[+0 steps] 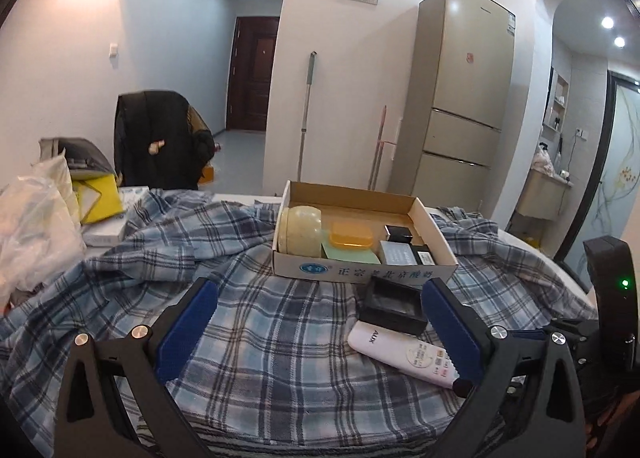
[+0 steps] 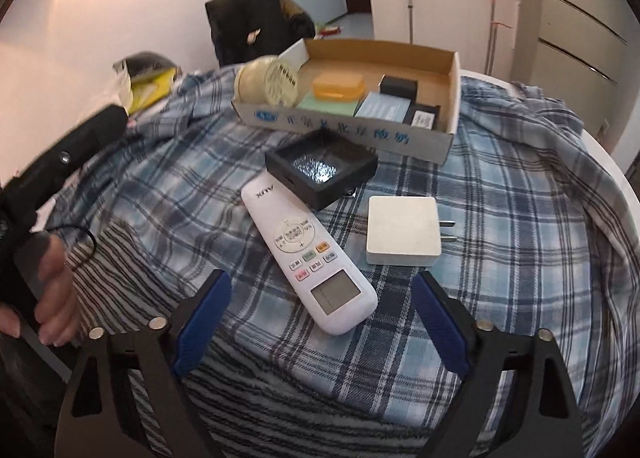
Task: Organize rigid objects
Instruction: 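Lower the right gripper onto the white AUX remote and close on it, then lift the white remote with the right gripper while the left gripper approaches the black square frame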
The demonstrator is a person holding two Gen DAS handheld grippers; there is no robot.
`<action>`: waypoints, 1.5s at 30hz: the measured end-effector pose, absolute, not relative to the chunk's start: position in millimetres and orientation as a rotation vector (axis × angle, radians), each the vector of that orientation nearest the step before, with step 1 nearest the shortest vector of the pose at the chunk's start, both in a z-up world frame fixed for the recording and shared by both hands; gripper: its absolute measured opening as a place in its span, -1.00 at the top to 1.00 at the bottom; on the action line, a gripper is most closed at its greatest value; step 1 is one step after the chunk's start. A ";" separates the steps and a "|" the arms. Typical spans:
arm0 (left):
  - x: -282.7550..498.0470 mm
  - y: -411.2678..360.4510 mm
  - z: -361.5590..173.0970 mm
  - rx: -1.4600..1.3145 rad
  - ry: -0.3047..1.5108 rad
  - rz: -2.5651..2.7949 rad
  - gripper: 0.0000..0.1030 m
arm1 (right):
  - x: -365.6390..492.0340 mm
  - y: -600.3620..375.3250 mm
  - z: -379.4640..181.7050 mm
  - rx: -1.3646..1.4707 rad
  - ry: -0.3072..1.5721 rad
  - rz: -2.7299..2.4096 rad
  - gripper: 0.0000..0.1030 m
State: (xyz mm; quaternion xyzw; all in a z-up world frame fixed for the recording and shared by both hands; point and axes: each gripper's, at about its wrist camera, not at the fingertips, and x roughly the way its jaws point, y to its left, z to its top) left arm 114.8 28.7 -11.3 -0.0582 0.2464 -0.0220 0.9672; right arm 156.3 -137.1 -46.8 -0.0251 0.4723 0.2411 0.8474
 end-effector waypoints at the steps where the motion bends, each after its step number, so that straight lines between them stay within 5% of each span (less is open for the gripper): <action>1: 115.6 27.4 -12.6 -0.109 0.501 -0.039 -1.00 | 158.4 -135.3 -48.8 -0.064 1.002 0.508 -0.62; 7: 130.8 21.4 -29.7 -0.094 0.604 -0.053 -1.00 | 169.6 -122.7 -65.0 -0.104 1.055 0.511 -0.55; 12: 130.8 27.0 -30.4 -0.121 0.605 -0.047 -1.00 | 172.1 -118.2 -73.0 -0.130 1.090 0.478 -0.11; 18: 130.9 23.9 -31.3 -0.102 0.609 -0.046 -1.00 | 162.5 -128.2 -71.0 -0.090 1.119 0.446 0.09; 28: 131.3 24.9 -31.2 -0.098 0.611 -0.039 -1.00 | 125.9 -168.2 -66.1 -0.013 1.158 0.325 0.13; 37: 131.9 25.1 -32.4 -0.097 0.614 -0.038 -1.00 | 146.2 -143.8 -63.6 -0.137 1.075 0.364 -0.05; 40: 132.0 24.8 -32.2 -0.098 0.617 -0.039 -1.00 | 155.4 -136.4 -73.3 -0.152 1.102 0.382 0.19; 45: 135.1 18.3 -35.3 -0.061 0.645 -0.049 -1.00 | 152.9 -134.5 -73.7 -0.165 1.052 0.383 0.23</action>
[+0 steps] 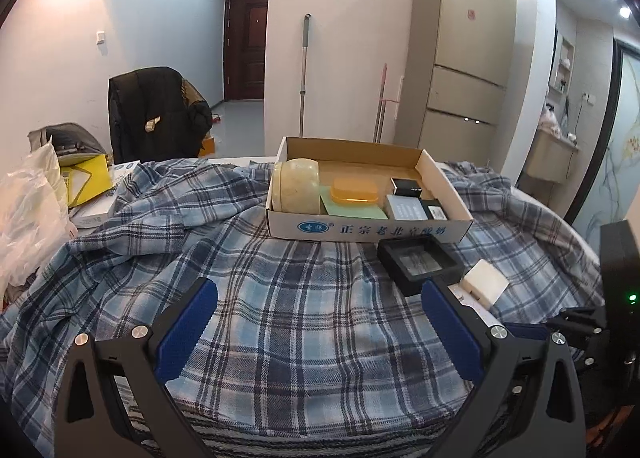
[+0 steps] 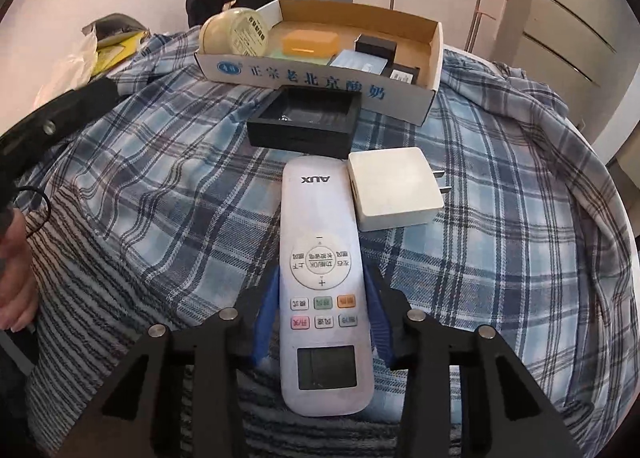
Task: Organize rigid objects
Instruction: 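Lift the white remote with the right gripper while the left gripper approaches the black square frame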
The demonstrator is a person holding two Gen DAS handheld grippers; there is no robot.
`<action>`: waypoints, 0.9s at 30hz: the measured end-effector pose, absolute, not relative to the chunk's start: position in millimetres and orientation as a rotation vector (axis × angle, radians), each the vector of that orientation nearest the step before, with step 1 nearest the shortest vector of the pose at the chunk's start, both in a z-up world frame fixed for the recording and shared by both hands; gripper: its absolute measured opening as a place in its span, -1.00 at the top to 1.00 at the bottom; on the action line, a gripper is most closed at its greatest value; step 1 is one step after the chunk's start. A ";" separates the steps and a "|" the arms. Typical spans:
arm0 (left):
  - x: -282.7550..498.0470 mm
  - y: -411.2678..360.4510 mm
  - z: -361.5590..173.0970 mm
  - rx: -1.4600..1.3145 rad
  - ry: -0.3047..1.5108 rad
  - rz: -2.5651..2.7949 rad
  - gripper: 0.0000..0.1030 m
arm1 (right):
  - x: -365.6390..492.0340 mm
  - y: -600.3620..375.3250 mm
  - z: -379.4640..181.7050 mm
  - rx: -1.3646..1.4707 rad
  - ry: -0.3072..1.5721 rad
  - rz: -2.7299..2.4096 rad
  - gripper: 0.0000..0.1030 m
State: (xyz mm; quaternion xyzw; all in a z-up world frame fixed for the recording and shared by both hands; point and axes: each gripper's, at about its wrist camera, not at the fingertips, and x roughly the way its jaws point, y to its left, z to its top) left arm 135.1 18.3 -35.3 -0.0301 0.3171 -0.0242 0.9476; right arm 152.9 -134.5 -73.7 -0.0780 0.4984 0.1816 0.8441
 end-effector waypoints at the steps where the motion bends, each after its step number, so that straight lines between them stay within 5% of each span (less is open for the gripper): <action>1: 134.2 18.2 -34.4 -0.059 0.640 -0.055 -1.00 | 152.2 -135.3 -72.8 -0.160 1.051 0.383 0.23; 27: 132.2 13.4 -32.8 -0.036 0.636 -0.048 -1.00 | 101.5 -174.4 -61.6 -0.008 1.088 0.296 0.22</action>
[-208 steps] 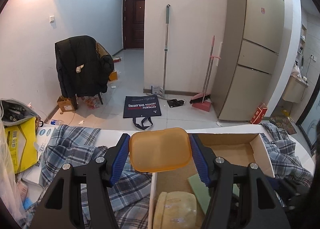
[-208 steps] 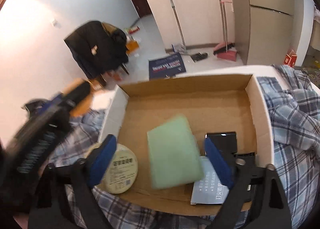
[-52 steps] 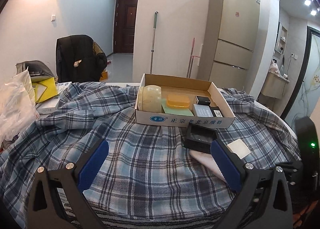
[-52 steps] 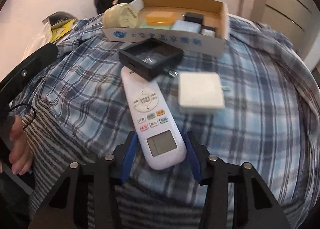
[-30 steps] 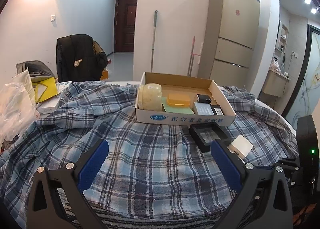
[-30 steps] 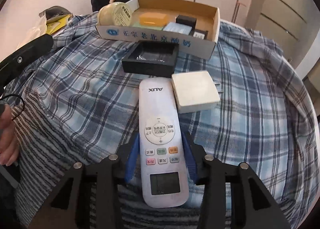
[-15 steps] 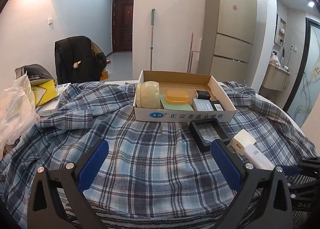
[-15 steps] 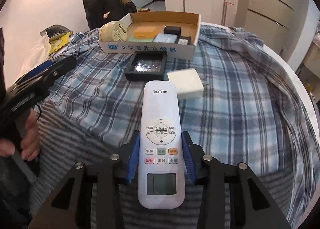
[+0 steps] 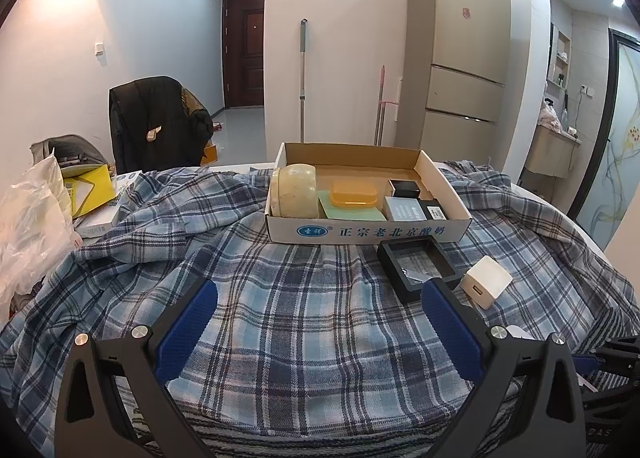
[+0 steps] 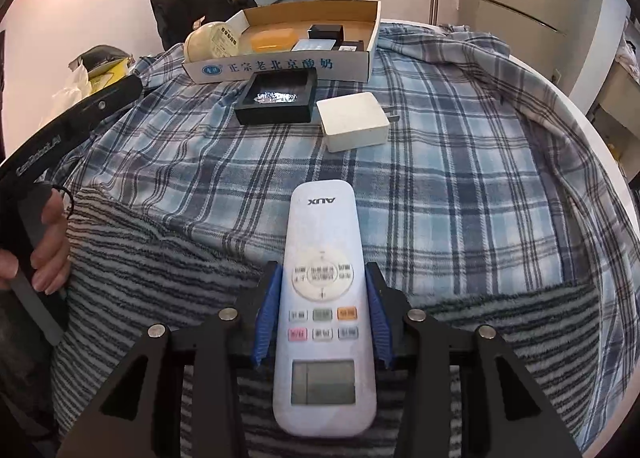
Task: Organize rigid objects
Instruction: 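Lift the white remote with the right gripper while the left gripper approaches the black square frame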
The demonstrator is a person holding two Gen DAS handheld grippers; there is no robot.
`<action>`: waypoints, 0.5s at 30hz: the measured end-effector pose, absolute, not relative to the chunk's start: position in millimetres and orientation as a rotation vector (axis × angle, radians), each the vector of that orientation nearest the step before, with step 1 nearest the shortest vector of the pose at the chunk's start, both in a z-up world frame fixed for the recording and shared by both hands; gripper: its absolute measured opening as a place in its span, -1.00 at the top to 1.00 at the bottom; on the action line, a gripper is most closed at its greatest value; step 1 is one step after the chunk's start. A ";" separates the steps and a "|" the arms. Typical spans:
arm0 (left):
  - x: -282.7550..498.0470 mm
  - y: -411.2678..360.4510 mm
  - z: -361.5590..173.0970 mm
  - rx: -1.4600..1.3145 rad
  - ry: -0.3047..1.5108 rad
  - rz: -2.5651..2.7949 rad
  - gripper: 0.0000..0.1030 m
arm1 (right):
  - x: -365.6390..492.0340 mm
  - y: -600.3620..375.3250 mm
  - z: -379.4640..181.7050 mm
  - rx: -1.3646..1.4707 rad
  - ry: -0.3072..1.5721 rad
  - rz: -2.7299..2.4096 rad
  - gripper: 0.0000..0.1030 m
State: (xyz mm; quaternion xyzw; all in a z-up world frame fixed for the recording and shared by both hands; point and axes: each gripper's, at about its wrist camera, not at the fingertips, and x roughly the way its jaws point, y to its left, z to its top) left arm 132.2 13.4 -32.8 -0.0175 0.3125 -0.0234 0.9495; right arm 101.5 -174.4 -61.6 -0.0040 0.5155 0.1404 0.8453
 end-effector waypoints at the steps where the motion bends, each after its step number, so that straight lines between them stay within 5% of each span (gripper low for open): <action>1: 131.7 13.1 -32.1 -0.032 0.634 -0.048 -1.00 | 102.9 -174.2 -63.7 -0.002 1.089 0.292 0.22; 15: 131.6 12.2 -29.9 -0.021 0.624 -0.040 -1.00 | 98.2 -172.5 -52.0 -0.054 0.983 0.228 0.25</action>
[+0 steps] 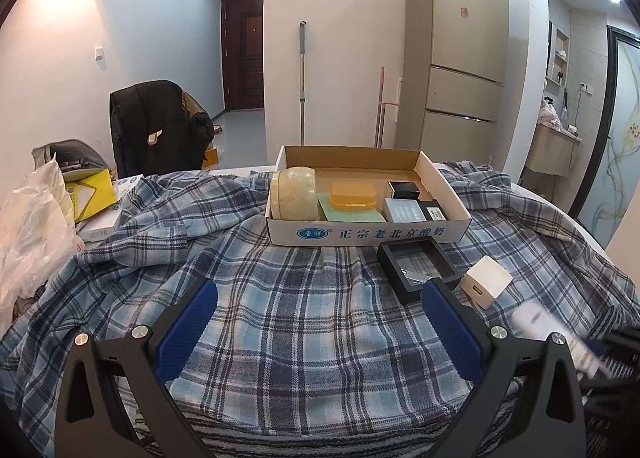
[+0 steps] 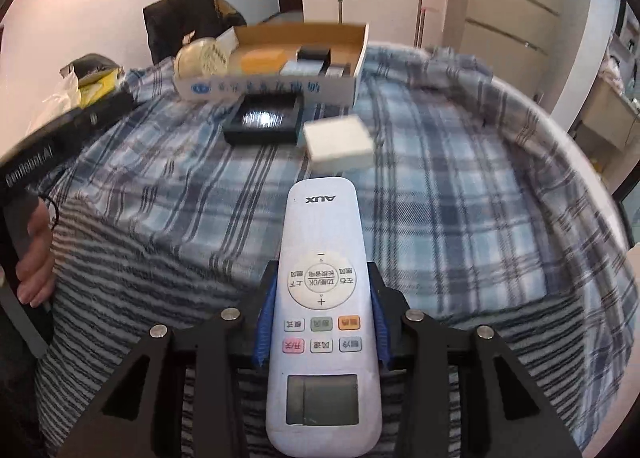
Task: Organize rigid objects
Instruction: 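Lift the white remote with the right gripper while the left gripper approaches the black square frame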
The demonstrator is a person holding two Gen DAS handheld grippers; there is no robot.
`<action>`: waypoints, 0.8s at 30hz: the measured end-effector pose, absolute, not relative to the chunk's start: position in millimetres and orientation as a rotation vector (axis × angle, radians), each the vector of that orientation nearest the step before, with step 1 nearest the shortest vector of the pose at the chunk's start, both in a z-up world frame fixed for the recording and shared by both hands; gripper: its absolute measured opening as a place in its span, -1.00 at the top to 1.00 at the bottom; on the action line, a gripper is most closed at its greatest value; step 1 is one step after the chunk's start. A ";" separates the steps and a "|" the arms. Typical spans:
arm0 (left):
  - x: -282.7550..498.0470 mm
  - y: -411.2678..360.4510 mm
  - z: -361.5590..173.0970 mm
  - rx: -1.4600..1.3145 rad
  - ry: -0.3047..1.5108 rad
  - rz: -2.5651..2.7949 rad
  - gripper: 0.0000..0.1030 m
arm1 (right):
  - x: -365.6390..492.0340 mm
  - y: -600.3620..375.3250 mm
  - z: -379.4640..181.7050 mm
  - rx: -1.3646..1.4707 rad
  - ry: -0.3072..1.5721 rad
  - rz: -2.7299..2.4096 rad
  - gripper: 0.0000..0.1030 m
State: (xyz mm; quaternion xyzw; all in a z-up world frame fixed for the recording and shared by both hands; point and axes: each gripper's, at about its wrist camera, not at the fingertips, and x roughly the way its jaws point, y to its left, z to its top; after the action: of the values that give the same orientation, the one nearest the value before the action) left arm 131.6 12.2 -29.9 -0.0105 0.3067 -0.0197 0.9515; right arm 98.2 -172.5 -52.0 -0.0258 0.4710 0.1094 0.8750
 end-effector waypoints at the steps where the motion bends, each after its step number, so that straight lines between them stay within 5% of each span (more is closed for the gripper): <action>1: 131.2 12.0 -28.6 -0.019 0.621 -0.039 -1.00 | 101.2 -174.4 -46.4 -0.054 0.966 0.222 0.25; 10: 139.7 5.1 -16.4 -0.061 0.703 -0.060 -1.00 | 127.8 -208.0 -17.6 -0.035 0.840 0.115 0.25; 24: 233.4 -60.5 -41.8 -0.131 0.973 -0.052 -1.00 | 140.7 -239.2 -51.5 0.054 0.875 0.071 0.25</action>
State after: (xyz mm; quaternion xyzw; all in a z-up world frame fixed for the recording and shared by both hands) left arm 233.4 -60.5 -41.8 -0.0627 0.4670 -0.0250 0.8817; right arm 140.7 -239.2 -51.5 0.0260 0.4237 0.0343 0.9048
